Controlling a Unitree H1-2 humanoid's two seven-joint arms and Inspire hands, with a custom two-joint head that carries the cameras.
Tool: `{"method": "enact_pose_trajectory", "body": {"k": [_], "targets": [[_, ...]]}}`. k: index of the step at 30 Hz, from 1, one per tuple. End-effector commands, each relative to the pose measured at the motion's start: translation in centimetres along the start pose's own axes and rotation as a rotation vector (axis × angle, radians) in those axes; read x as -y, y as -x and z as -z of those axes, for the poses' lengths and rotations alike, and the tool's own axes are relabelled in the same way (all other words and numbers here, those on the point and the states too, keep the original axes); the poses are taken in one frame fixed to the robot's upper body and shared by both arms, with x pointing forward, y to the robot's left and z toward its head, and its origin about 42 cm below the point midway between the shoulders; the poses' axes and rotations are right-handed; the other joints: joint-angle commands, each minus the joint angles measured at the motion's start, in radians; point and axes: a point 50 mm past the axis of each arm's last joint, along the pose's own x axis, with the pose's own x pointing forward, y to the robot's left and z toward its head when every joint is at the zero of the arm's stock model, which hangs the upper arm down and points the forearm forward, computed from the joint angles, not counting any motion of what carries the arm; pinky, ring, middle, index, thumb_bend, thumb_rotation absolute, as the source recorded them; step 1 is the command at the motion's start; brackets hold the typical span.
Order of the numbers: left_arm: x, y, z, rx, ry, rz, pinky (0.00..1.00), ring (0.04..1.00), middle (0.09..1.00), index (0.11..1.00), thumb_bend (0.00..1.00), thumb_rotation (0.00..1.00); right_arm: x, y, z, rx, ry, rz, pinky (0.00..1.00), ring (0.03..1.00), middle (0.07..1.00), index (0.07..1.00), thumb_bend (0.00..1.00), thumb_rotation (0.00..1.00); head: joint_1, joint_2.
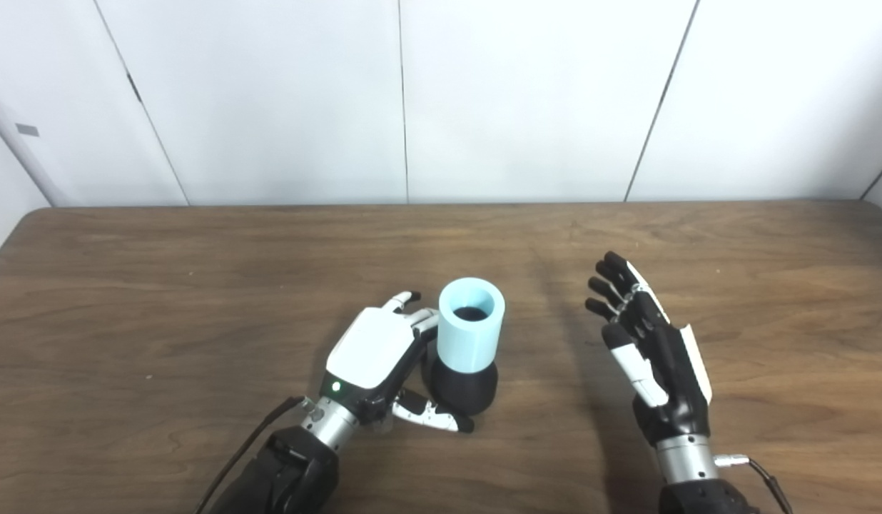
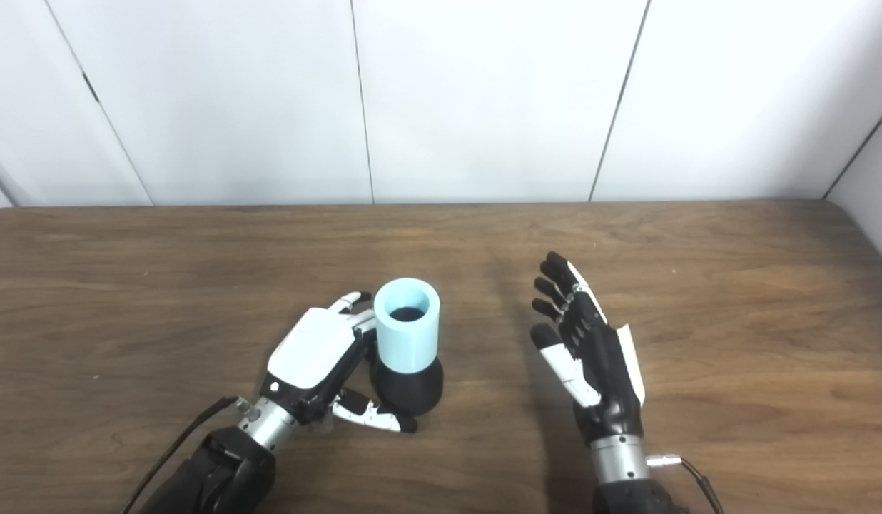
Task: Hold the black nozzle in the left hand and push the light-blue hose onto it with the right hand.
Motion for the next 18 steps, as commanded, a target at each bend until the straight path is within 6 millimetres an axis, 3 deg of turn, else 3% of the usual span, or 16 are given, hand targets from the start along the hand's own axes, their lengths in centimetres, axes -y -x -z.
{"method": "enact_pose_trajectory", "body": {"k": [1,8,18], "targets": [[2.6,2.4,1.8,-0.112,-0.013,0.188,0.94,0.837,0.823,0.811,1.00,0.32,0.0,-0.7,-1.2,0.059,0.002,-0.007,0.81,0.873,0.893,0.874,0.70,0.70,0.001,0.001],[1.8,2.4,2.0,-0.140,0.077,0.178,1.00,0.986,0.961,0.942,1.00,0.44,0.2,-0.8,-1.1,0.053,0.011,-0.016,0.82,0.879,0.898,0.889,0.74,0.70,-0.001,-0.002],[-1.1,2.7,4.4,-0.210,0.507,0.222,1.00,1.000,1.000,1.000,1.00,0.55,0.2,-0.8,-0.9,0.042,0.020,-0.023,0.85,0.900,0.913,0.898,0.77,0.72,-0.002,-0.003]]}}
